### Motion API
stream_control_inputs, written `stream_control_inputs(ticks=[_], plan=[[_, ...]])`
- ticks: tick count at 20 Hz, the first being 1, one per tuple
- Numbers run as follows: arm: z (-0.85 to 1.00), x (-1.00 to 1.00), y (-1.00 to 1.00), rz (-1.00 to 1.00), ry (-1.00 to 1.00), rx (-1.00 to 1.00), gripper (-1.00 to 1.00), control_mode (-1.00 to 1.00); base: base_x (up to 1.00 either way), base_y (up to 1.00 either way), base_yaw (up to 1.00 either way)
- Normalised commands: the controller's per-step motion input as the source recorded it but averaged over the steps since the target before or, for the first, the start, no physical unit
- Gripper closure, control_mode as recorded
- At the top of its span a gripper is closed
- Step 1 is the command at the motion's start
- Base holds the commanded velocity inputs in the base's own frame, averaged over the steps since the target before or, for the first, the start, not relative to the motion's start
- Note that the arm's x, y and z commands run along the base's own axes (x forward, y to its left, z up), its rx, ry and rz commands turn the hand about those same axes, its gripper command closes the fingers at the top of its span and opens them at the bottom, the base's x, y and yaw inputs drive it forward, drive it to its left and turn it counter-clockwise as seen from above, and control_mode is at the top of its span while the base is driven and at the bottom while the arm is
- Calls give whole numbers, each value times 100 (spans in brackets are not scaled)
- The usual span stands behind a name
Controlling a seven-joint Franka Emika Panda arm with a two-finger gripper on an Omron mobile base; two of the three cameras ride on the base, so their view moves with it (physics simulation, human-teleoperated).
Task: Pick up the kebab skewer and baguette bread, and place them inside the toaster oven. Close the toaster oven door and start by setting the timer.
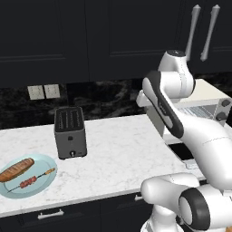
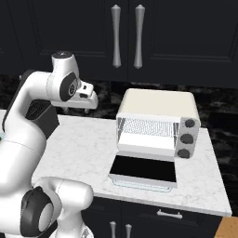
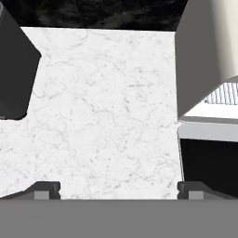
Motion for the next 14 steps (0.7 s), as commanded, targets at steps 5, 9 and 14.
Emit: stream_control_inputs(ticks=[5,9,14], plan=[[-30,-58,-47,19,-30,7,-100,-100,0,0,0],[-26,-30,-97,31,-27,2,-100,-100,0,0,0],[-33,9,-93,35,-37,5,-100,-100,0,0,0]])
